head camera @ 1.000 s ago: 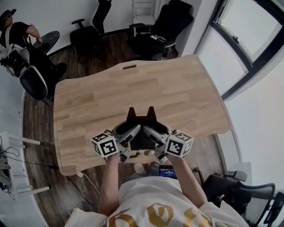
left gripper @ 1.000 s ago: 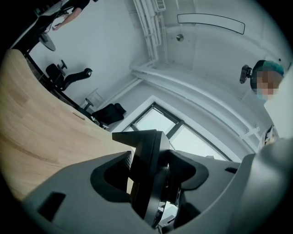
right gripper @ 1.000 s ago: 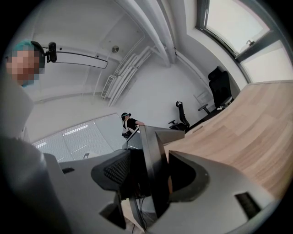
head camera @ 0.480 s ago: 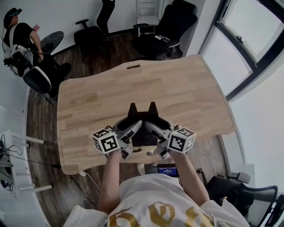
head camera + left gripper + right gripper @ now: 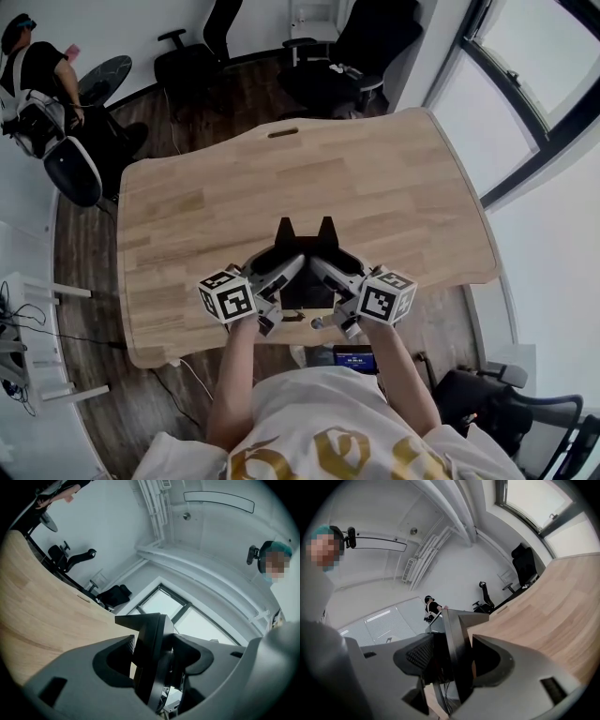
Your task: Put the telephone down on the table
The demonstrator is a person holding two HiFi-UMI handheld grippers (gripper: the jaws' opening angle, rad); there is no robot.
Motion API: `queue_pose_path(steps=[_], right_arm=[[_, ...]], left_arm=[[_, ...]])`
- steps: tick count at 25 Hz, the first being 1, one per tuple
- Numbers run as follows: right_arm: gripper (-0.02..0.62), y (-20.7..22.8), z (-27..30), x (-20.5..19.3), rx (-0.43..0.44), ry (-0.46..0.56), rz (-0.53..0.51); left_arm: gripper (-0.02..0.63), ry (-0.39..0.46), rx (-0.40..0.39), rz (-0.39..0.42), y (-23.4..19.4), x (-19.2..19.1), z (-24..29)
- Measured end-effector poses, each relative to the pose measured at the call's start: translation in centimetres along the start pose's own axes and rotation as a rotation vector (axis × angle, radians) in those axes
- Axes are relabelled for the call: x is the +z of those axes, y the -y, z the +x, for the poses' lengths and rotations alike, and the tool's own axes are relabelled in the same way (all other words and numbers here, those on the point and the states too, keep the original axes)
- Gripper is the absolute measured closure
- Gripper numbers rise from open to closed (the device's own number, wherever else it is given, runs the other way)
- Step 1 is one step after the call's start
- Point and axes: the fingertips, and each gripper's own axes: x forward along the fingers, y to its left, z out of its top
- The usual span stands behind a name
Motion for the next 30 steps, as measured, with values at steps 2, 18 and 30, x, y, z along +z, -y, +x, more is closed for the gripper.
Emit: queue_pose_path(steps=[2, 18, 30], right_arm=[[0.362, 0.3, 0.8, -0.1, 0.0, -0.008, 0.003], [0.362, 4.5, 5.7, -2.8, -0.022, -0.12, 0.074], [0.362, 8.9, 7.9, -3.5, -0.034, -0.191, 0.138]], left_arm=[[0.367, 0.005, 0.006, -0.007, -0.8, 0.3, -0.1], [0.367, -0.009, 0.061, -0.116, -7.8, -0.6, -0.1], [0.366, -0.026, 0.099, -0.178, -12.1, -1.5, 2.1]])
